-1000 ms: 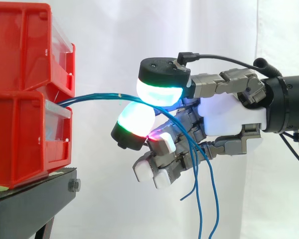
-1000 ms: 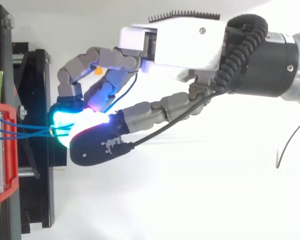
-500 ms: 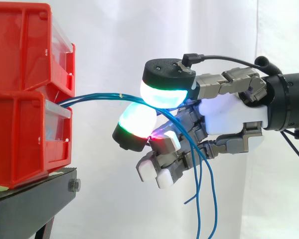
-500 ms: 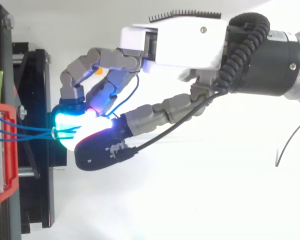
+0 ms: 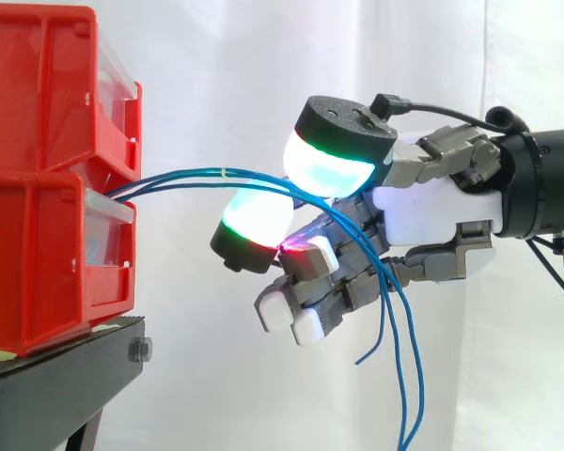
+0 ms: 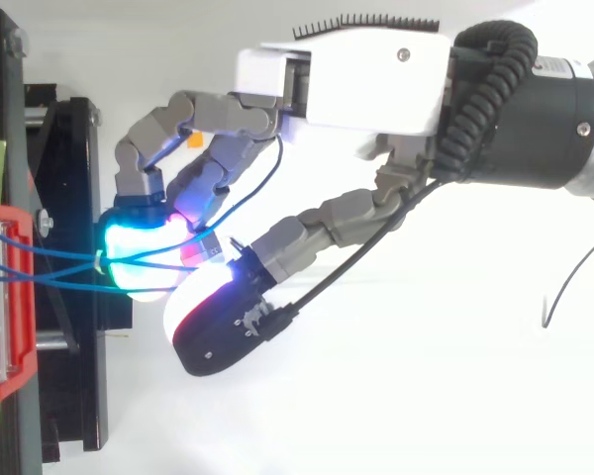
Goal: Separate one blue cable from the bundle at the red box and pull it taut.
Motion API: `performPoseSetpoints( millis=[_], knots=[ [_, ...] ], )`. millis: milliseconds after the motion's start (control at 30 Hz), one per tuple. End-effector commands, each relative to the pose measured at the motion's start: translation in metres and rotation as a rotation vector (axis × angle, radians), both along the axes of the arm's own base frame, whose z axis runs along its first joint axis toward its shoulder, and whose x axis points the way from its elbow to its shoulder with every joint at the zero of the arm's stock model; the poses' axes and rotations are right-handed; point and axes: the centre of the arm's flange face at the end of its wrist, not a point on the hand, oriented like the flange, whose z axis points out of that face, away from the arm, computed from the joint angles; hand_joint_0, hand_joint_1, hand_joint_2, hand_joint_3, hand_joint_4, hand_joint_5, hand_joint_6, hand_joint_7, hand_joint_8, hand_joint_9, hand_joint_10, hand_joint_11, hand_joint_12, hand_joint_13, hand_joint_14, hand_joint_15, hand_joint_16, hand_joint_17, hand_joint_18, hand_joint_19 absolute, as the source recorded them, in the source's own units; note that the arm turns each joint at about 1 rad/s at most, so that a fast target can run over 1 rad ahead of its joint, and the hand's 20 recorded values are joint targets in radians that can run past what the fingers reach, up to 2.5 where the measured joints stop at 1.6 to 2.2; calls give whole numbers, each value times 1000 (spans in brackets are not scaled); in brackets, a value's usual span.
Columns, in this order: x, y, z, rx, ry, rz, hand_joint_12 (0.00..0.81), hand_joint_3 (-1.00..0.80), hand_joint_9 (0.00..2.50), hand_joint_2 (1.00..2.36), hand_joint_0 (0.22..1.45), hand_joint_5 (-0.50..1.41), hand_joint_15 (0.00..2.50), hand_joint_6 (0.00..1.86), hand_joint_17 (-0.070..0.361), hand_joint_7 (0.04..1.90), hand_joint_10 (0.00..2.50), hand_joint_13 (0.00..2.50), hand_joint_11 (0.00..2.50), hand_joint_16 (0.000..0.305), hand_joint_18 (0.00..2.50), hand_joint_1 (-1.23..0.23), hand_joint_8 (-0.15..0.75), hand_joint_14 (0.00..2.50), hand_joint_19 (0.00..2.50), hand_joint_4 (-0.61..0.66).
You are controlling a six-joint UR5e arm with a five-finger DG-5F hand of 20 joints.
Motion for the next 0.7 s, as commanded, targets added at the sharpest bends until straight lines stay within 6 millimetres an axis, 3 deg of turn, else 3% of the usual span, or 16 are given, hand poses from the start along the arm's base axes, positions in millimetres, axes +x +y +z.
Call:
performPoseSetpoints(
  millis=[0, 200, 367, 667],
  knots=[
    [0, 0, 0, 0, 0, 0, 359, -500, 981, 1000, 556, -189, 541, 890, 92, 991, 23, 751, 1164, 41, 637, -704, 321, 21, 627, 121],
    [0, 0, 1, 0, 0, 0, 358, -500, 1019, 1000, 556, -178, 537, 877, 91, 985, 23, 775, 1182, 41, 645, -557, 310, 21, 627, 102],
    [0, 0, 0, 0, 1, 0, 354, -500, 1042, 1000, 585, -175, 543, 866, 90, 1014, 24, 778, 1182, 40, 647, -523, 308, 21, 648, 87],
    [1, 1, 2, 0, -5, 1, 356, -322, 1026, 1012, 597, -176, 552, 869, 91, 1057, 25, 768, 1191, 40, 640, -698, 304, 22, 662, 78]
  ],
)
